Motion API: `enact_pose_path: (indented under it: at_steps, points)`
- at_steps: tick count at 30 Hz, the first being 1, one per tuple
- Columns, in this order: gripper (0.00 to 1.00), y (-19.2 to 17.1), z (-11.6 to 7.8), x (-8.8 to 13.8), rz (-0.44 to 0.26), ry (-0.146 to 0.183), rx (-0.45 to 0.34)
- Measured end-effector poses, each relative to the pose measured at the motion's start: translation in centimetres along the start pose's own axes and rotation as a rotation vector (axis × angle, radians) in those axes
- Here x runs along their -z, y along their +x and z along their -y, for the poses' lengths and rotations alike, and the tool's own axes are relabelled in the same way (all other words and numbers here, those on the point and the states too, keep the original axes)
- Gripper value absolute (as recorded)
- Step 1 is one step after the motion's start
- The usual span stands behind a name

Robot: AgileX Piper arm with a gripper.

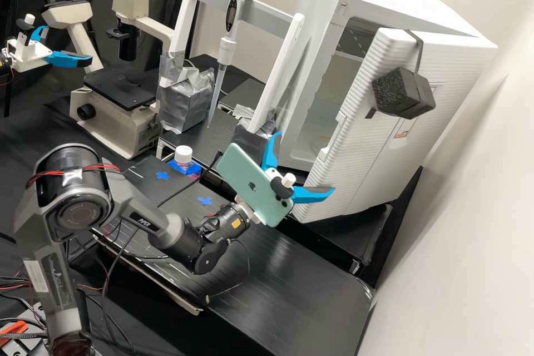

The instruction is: Close the door

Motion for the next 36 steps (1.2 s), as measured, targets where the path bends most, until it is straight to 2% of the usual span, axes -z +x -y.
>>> enact_pose_path:
  at_steps: [3, 14, 27, 36]
  points:
    - [1.0, 0.2, 0.6, 0.4, -0.019, -0.015, 0.021]
    - [1.0, 1.2, 2.6, 1.1, -0.063, -0.006, 0.089]
    - [1.0, 3.1, 3.6, 2.8, -0.142, 0.0, 0.121]
    - [1.0, 3.7, 4.2, 3.3, -0.168, 0.007, 0.139]
